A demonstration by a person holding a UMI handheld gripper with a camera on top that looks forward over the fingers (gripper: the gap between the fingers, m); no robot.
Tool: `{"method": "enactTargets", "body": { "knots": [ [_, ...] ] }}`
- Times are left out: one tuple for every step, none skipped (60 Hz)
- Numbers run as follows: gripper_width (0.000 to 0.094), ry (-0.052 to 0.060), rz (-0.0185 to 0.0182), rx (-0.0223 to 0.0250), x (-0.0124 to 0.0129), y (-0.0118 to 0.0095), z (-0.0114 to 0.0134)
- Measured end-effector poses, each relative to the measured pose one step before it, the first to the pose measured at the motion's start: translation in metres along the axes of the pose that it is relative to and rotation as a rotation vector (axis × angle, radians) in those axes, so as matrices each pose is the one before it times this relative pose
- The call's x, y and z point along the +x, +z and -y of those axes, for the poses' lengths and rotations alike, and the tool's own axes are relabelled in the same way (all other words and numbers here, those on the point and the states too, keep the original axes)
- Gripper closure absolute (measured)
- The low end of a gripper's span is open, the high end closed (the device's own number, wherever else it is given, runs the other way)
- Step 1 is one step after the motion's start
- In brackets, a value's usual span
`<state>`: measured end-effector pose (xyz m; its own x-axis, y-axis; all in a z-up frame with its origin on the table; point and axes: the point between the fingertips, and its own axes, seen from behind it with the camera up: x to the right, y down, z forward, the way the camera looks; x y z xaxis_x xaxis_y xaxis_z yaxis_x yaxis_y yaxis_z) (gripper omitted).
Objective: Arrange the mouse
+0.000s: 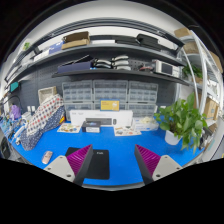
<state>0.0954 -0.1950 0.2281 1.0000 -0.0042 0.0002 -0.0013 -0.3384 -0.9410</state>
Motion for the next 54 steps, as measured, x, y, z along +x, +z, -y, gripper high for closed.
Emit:
{"method": "enactTargets", "body": {
  "knots": [
    [0.0088,0.0011,0.00434,-0.00646,-0.00228,-0.00075,-0.00363],
    [0.0087,0.0017,0.00194,-0.00450,-0.00209,-0.00065,-0.00376],
    [0.0087,0.0023,-0.00061,-0.00358,-0.00314,-0.00044,-0.00569],
    [0.0086,0.0023,-0.00003,-0.00189,-0.00304,0.00000,-0.00519],
    [0.0086,0.0017,0.00126,-0.00065,-0.00410,0.00027,-0.00556],
    [0.0087,0.0022,0.00268,-0.00180,-0.00479,0.00087,-0.00658],
    [0.0087,0.0035,0.00282,-0.00489,-0.00472,0.00105,-0.00683],
    [0.0086,0.0016,0.00601,-0.00992,0.00086,-0.00023,-0.00065],
    [0.0087,0.0060,0.00012,-0.00224,-0.00958,0.00384,-0.01328],
    [0.0088,0.0022,0.00312,-0.00502,-0.00528,0.00136,-0.00788],
    [0.0089,0.0007,0.00373,-0.00668,-0.00557,0.00148,-0.00811],
    [0.0088,0.0003,0.00325,-0.00820,-0.00599,0.00148,-0.00801],
    [0.0090,-0.0003,0.00316,-0.00885,-0.00589,0.00155,-0.00807],
    [0.0090,-0.0010,0.00310,-0.00963,-0.00564,0.00155,-0.00793],
    [0.0088,-0.0019,0.00351,-0.01065,-0.00640,0.00192,-0.00804],
    [0.0089,-0.0025,0.00459,-0.01092,-0.00725,0.00182,-0.00793],
    [0.0086,-0.0036,0.00530,-0.01200,-0.00728,0.00211,-0.00761],
    [0.0087,-0.0035,0.00570,-0.01300,-0.00764,0.00225,-0.00793],
    [0.0088,-0.0033,0.00653,-0.01328,-0.00809,0.00259,-0.00760],
    [0.0088,-0.0040,0.00807,-0.01265,-0.00847,0.00269,-0.00708],
    [0.0089,-0.0045,0.00977,-0.01214,-0.00941,0.00318,-0.00673],
    [0.0090,-0.0048,0.01042,-0.01255,-0.00994,0.00306,-0.00691],
    [0.0089,-0.0039,0.01028,-0.01301,-0.01020,0.00353,-0.00676],
    [0.0091,-0.0042,0.01084,-0.01348,-0.01071,0.00338,-0.00672],
    [0.0091,-0.0044,0.01166,-0.01197,-0.01077,0.00348,-0.00594],
    [0.0091,-0.0034,0.01236,-0.01099,-0.01094,0.00352,-0.00534],
    [0.0091,-0.0032,0.01241,-0.01015,-0.01082,0.00377,-0.00448],
    [0.0090,-0.0021,0.01254,-0.00963,-0.01107,0.00409,-0.00393],
    [0.0088,-0.0017,0.01203,-0.00908,-0.01088,0.00413,-0.00401],
    [0.0090,-0.0023,0.01112,-0.00857,-0.01053,0.00436,-0.00334],
    [0.0090,-0.0024,0.01040,-0.00836,-0.01033,0.00426,-0.00296],
    [0.0091,-0.0036,0.01017,-0.00746,-0.01023,0.00405,-0.00255],
    [0.0091,-0.0042,0.01019,-0.00554,-0.00997,0.00427,-0.00170],
    [0.0093,-0.0040,0.00877,-0.00426,-0.00980,0.00439,-0.00109],
    [0.0090,-0.0030,0.00684,-0.00387,-0.00916,0.00486,-0.00073],
    [0.0089,-0.0025,0.00559,-0.00483,-0.00845,0.00515,-0.00054],
    [0.0087,-0.0014,0.00497,-0.00477,-0.00821,0.00496,0.00003],
    [0.0090,-0.0009,0.00433,-0.00339,-0.00816,0.00536,0.00070],
    [0.0090,-0.0007,0.00384,-0.00171,-0.00771,0.00517,0.00108],
    [0.0088,-0.0006,0.00322,-0.00111,-0.00729,0.00538,0.00178],
    [0.0089,-0.0010,0.00298,-0.00102,-0.00698,0.00541,0.00195],
    [0.0091,-0.0005,0.00258,-0.00164,-0.00649,0.00568,0.00186],
    [0.0091,0.0002,0.00078,-0.00236,-0.00579,0.00574,0.00185],
    [0.0090,-0.0001,-0.00012,-0.00175,-0.00534,0.00597,0.00232],
    [0.0092,-0.0010,-0.00098,-0.00189,-0.00482,0.00573,0.00250],
    [0.0090,-0.0015,-0.00167,-0.00220,-0.00452,0.00589,0.00268],
    [0.0091,-0.0023,-0.00157,-0.00196,-0.00420,0.00625,0.00268],
    [0.0092,-0.0027,-0.00291,-0.00142,-0.00354,0.00564,0.00301],
    [0.0096,-0.0027,-0.00349,-0.00090,-0.00328,0.00556,0.00278],
    [0.0097,-0.0017,-0.00422,-0.00055,-0.00271,0.00526,0.00290],
    [0.0101,-0.0007,-0.00522,-0.00070,-0.00227,0.00540,0.00295],
    [0.0105,0.0003,-0.00575,-0.00058,-0.00197,0.00520,0.00269],
    [0.0107,0.0005,-0.00541,-0.00023,-0.00176,0.00531,0.00306],
    [0.0111,0.0011,-0.00467,-0.00011,-0.00165,0.00463,0.00278]
  ]
}}
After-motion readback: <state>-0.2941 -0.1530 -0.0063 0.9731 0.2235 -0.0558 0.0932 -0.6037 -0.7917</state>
